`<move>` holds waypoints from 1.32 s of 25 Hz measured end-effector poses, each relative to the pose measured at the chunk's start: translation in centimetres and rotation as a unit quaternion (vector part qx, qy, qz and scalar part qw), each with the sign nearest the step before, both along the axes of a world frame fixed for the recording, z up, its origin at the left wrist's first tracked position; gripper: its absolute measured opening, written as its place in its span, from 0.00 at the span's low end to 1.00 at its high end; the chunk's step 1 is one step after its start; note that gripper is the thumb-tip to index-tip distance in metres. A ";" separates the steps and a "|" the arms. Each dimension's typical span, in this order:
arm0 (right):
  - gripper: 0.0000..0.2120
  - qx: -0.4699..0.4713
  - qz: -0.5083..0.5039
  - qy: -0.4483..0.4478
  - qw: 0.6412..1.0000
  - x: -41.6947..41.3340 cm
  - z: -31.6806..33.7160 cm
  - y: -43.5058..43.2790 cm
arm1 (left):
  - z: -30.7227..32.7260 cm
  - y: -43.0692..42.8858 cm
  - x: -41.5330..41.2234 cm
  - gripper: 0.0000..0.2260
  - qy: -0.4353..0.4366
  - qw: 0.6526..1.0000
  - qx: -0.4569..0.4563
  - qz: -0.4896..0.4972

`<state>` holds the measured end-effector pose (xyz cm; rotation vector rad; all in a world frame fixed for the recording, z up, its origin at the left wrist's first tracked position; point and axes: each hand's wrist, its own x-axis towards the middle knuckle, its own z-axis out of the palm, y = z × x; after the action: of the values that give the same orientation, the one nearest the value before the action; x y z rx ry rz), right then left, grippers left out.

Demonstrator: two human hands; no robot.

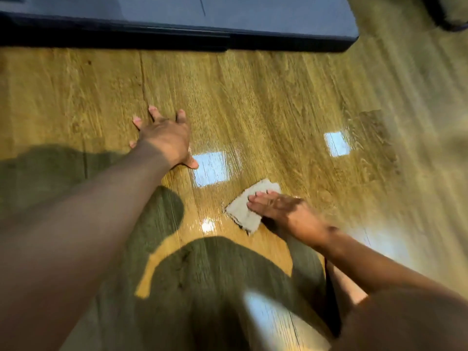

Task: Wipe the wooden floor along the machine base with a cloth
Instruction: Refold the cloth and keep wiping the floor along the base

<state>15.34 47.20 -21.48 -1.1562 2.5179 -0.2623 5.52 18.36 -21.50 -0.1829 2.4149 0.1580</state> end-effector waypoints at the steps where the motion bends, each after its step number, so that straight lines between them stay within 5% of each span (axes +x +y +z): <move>1: 0.22 0.004 -0.034 -0.006 0.999 -2.5 -0.2 -0.4 | 0.2 0.2 0.0 0.58 -0.001 1.000 -0.003 -0.001; 4: 0.21 0.015 -0.087 0.015 0.996 -5.6 -1.1 -1.1 | 1.1 0.8 -0.3 0.56 -0.006 1.000 -0.021 -0.009; 7: 0.19 -0.024 -0.015 0.056 0.998 -1.2 -1.5 2.2 | 1.4 2.4 -0.5 0.45 0.004 1.000 0.001 -0.019; 10: 0.23 -0.051 0.039 0.065 0.996 -0.8 -1.6 4.2 | 1.1 4.1 -0.5 0.53 0.001 1.000 0.015 -0.007; 16: 0.27 -0.024 -0.109 0.044 0.993 -10.1 -1.5 0.9 | 1.4 5.9 -1.9 0.59 -0.040 0.998 0.004 0.044; 22: 0.24 -0.064 0.125 0.093 0.986 -9.7 -1.5 3.9 | 0.9 6.7 -3.3 0.61 -0.073 0.995 -0.007 0.062; 25: 0.17 0.013 0.082 0.096 0.992 -20.0 -0.6 -0.1 | 0.5 6.6 -3.1 0.56 -0.053 0.998 -0.007 0.040; 28: 0.17 0.025 -0.027 0.111 0.993 -26.5 -1.1 -4.0 | 0.3 6.2 -3.1 0.62 -0.051 0.997 -0.002 0.066; 30: 0.15 -0.024 -0.076 0.082 0.993 -25.2 -2.0 -4.3 | 0.1 6.3 -3.1 0.64 -0.050 0.996 0.000 0.080; 33: 0.19 -0.075 -0.002 0.056 0.996 -20.2 -3.0 -2.1 | -0.7 6.3 -3.1 0.65 -0.046 0.995 0.004 0.090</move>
<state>-4.83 45.06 -24.48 -1.2548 2.6355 -0.4057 2.43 24.61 -22.16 -0.3955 2.3051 0.2360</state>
